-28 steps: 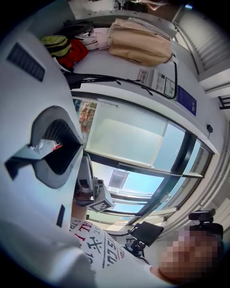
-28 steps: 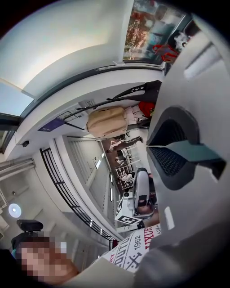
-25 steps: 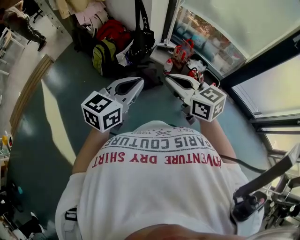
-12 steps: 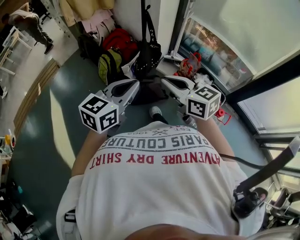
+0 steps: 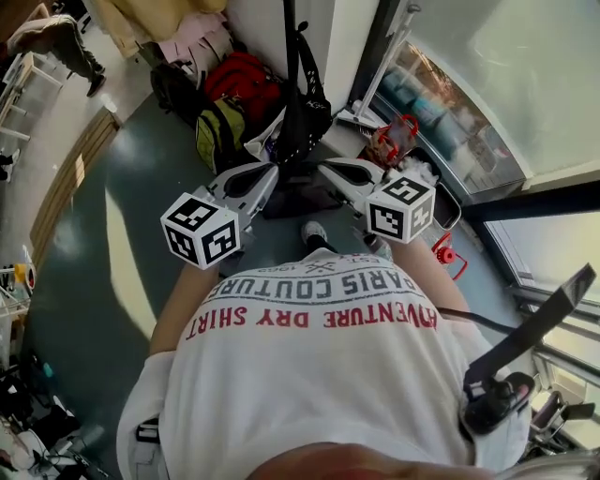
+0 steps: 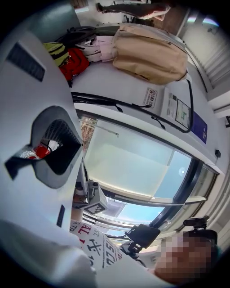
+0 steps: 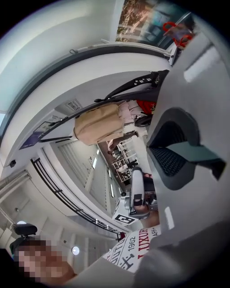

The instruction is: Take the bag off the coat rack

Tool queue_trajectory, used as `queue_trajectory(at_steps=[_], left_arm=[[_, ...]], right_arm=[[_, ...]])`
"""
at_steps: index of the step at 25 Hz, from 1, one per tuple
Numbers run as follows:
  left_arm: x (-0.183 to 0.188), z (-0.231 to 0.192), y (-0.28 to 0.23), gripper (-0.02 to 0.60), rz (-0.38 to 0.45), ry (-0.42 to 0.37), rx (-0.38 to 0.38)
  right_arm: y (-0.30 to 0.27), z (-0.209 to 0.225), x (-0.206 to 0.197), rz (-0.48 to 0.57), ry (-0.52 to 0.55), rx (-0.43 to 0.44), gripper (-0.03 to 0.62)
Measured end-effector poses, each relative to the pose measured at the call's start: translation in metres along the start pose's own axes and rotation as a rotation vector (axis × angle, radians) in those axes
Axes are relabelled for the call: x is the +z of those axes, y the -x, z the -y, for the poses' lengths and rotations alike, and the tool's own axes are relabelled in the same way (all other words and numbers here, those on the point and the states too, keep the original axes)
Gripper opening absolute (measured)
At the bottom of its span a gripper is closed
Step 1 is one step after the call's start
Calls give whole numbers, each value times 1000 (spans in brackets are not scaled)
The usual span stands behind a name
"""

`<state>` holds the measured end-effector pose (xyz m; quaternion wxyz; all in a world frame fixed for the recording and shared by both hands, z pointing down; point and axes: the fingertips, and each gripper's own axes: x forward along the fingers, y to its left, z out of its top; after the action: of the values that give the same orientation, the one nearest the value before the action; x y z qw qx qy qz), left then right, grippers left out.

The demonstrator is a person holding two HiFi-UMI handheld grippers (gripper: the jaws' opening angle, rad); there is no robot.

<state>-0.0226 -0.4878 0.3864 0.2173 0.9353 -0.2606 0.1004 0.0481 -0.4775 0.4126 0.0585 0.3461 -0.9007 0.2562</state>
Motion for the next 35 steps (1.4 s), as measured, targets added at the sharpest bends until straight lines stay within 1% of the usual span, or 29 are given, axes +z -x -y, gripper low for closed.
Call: queue_trajectory(at_steps=[3,7,9,11,13,15,17,21,23,26,29,31,35], left_arm=[[11,-26,-24,3,8,21,9],[16,-48,-40,3,16,49,22],[19,-58,-43,3,20,58,34],[21,-67,-41,3,27,68,47],[21,-75,-37,3,29,79,62],[21,-84,-33,3,26,91,80],[20,-92,-31,3,25,102,100],[17,-108,-28,3,21,123,132],[14,-118,-28,3,12,136,143],[9,-131,-28,3,-1,159,158],[5,-144,-27,3,-12,176,175],[4,-152,-26,3,-12,188,187],[1,-166,-21,3,-5,215,214]], right_arm=[[-19,27,10,-19,-4,9,2],[-37,51,18,-41,-9,20,2],[-44,64,29,-21,-1,3,2],[-50,79,45,24,16,-37,2],[-57,92,63,59,42,-66,2],[-68,106,79,72,68,-76,2],[-81,123,95,74,105,-91,3],[-118,159,112,50,225,-138,13],[-136,177,117,45,245,-168,25],[-161,205,123,59,200,-222,83],[-185,229,120,41,157,-256,128],[-200,240,114,18,150,-267,132],[-220,250,101,-15,111,-263,130]])
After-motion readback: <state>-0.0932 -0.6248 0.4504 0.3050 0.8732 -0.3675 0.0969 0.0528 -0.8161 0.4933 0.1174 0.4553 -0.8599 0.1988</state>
